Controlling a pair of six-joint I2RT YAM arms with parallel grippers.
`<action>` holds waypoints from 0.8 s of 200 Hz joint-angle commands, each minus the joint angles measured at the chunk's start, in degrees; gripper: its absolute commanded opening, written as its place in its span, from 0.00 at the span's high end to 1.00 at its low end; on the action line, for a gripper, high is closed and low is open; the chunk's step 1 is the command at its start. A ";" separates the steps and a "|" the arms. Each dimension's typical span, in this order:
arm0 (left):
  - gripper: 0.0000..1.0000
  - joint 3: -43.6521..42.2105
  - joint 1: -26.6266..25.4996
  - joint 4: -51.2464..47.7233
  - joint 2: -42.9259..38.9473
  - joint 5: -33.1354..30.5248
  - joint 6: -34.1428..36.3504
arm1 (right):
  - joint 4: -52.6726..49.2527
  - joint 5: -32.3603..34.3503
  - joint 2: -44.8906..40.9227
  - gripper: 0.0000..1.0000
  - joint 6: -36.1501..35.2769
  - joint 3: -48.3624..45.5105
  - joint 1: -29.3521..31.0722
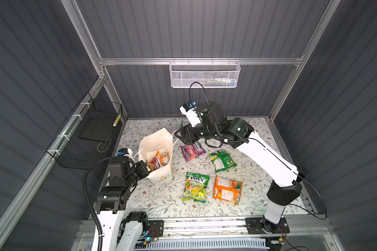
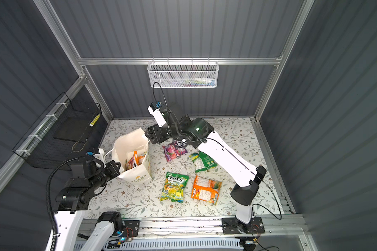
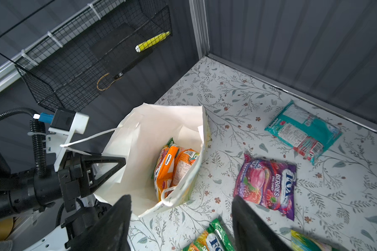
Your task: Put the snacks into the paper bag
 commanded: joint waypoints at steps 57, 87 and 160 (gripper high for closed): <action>0.98 0.31 0.31 2.42 -0.71 0.57 1.05 | 4.33 -8.25 6.28 0.54 4.71 -0.48 -0.72; 0.98 1.37 0.31 2.55 1.50 -0.44 0.24 | 4.89 -11.59 5.71 1.00 5.25 -0.24 -1.03; 1.00 9.41 0.31 0.01 9.84 5.47 -2.60 | 9.33 -13.28 -3.39 1.00 7.53 -11.40 -0.93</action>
